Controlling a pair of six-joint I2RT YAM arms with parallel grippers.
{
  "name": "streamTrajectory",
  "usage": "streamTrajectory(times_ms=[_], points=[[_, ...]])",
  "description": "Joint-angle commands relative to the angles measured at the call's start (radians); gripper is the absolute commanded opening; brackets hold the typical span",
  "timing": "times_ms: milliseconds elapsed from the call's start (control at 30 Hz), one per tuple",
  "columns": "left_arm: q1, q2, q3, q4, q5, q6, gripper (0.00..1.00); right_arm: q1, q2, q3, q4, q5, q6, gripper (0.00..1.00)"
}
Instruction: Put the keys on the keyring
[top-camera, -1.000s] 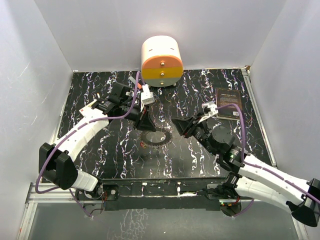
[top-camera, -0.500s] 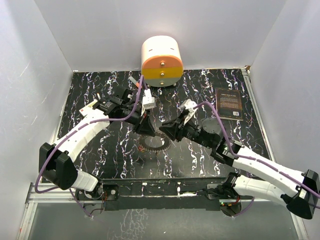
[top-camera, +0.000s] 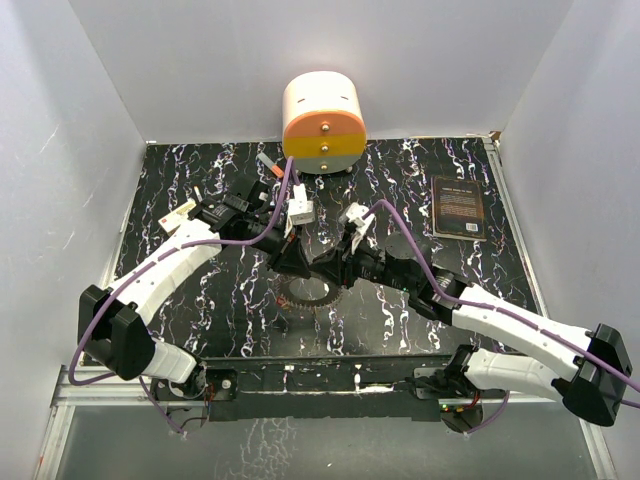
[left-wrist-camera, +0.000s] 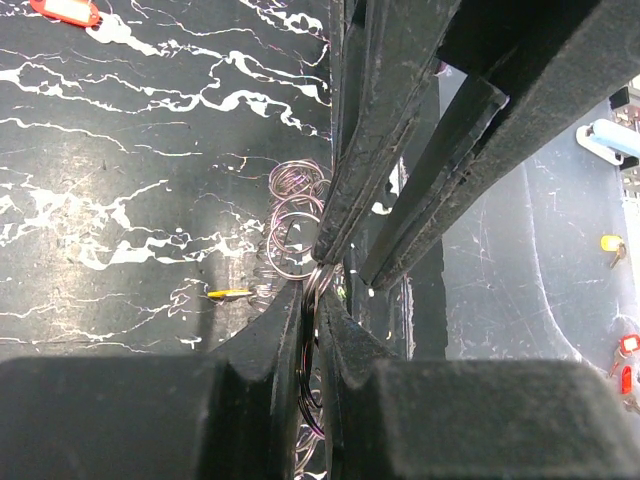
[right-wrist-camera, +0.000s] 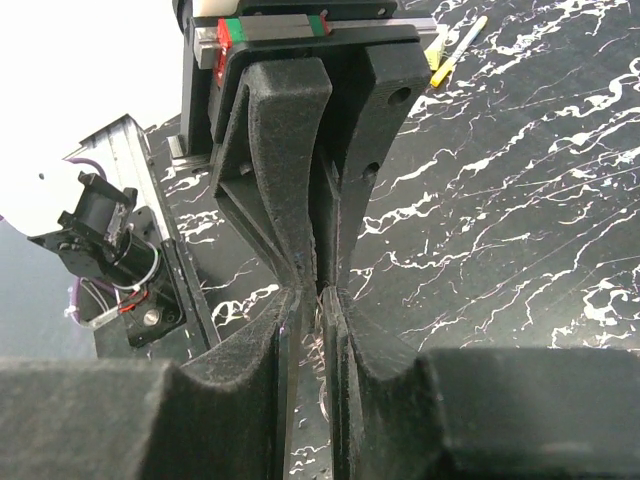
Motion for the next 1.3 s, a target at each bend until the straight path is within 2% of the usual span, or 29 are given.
streamTrajectory(times_ms=[0, 900, 1067, 1267], points=[[-0.007, -0.046, 0.037, -0.013, 0.038, 0.023, 0.00, -0.003, -0.004, 0.057, 0.054, -0.020, -0.011, 0.21], [-0.013, -0.046, 0.052, -0.022, 0.048, 0.018, 0.00, -0.012, 0.047, 0.052, 0.085, -0.021, 0.006, 0.18], [-0.013, -0.046, 0.054, -0.019, 0.050, 0.018, 0.00, -0.016, 0.050, 0.050, 0.085, -0.032, 0.015, 0.19], [-0.013, -0.046, 0.056, -0.022, 0.049, 0.021, 0.00, -0.017, 0.051, 0.044, 0.083, -0.043, 0.023, 0.25]])
